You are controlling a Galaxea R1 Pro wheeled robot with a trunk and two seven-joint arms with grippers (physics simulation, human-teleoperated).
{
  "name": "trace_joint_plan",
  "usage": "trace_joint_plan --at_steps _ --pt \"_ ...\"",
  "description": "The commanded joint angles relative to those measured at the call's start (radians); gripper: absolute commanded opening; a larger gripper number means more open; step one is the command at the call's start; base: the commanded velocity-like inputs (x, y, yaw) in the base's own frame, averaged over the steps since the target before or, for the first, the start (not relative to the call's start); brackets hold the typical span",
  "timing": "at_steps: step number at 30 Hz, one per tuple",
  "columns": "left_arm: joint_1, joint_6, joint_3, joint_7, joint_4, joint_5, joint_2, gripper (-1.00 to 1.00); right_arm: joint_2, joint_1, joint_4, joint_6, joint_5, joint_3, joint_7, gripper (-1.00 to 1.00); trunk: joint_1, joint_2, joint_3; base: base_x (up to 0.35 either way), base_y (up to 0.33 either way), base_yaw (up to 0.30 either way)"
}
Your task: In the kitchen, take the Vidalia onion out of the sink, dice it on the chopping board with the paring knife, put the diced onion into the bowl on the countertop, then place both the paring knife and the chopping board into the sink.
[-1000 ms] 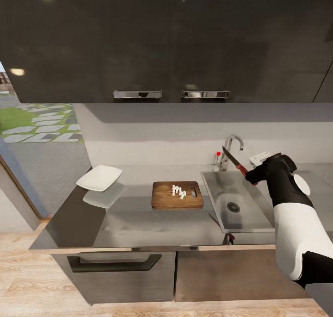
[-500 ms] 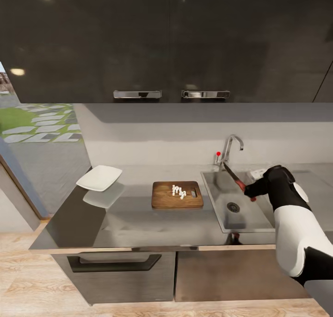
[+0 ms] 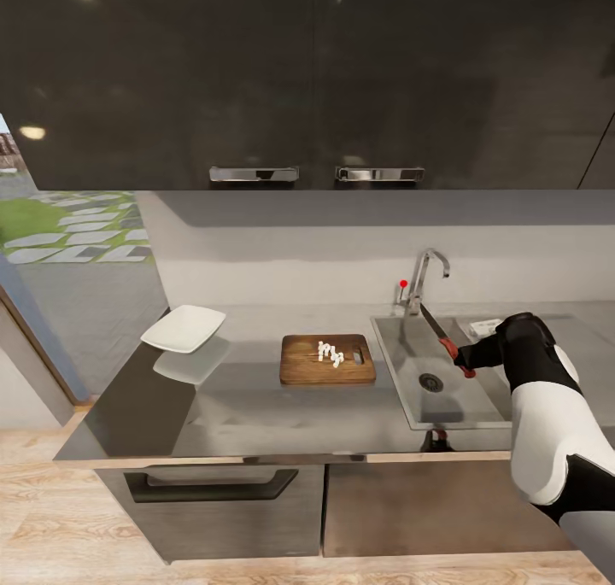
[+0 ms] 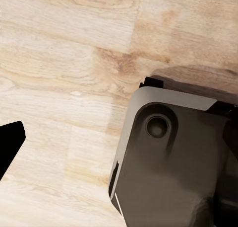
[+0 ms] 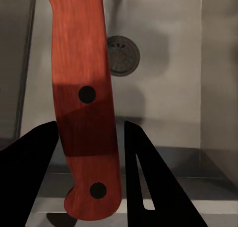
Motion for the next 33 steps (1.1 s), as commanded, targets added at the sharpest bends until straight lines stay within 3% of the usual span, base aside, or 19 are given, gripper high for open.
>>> trace_joint_plan --at_steps 1,9,21,25,30,33 --pt "-0.002 -0.005 -0.008 0.0 0.003 0.006 -0.001 1.0 0.0 -0.001 -0.001 0.001 0.009 -0.003 0.01 -1.0 0.001 -0.002 -0.002 0.0 0.0 0.0" --pt "-0.002 -0.006 -0.008 0.0 0.003 0.006 -0.001 1.0 0.002 -0.001 -0.002 0.008 0.012 -0.002 0.011 -1.0 0.001 -0.002 -0.002 0.032 0.0 0.0" --pt "-0.002 -0.007 -0.008 0.001 0.003 0.006 0.001 1.0 0.002 -0.001 0.003 0.044 0.014 0.001 0.01 -1.0 0.001 -0.002 -0.002 0.275 0.0 0.0" --pt "-0.002 -0.006 -0.008 0.001 0.003 0.006 0.001 1.0 0.001 -0.001 0.056 0.066 0.014 0.0 0.002 -1.0 0.001 -0.002 -0.002 0.057 0.0 0.0" --pt "-0.002 -0.006 -0.008 0.001 0.004 0.006 0.001 1.0 -0.003 -0.001 0.143 0.067 0.014 -0.004 -0.075 -1.0 0.001 -0.002 -0.002 0.008 0.0 0.0" --pt "-0.002 -0.006 -0.008 0.001 0.004 0.006 0.001 1.0 -0.018 -0.001 0.199 0.062 0.012 -0.006 -0.104 -1.0 0.001 -0.002 -0.002 0.001 0.0 0.0"
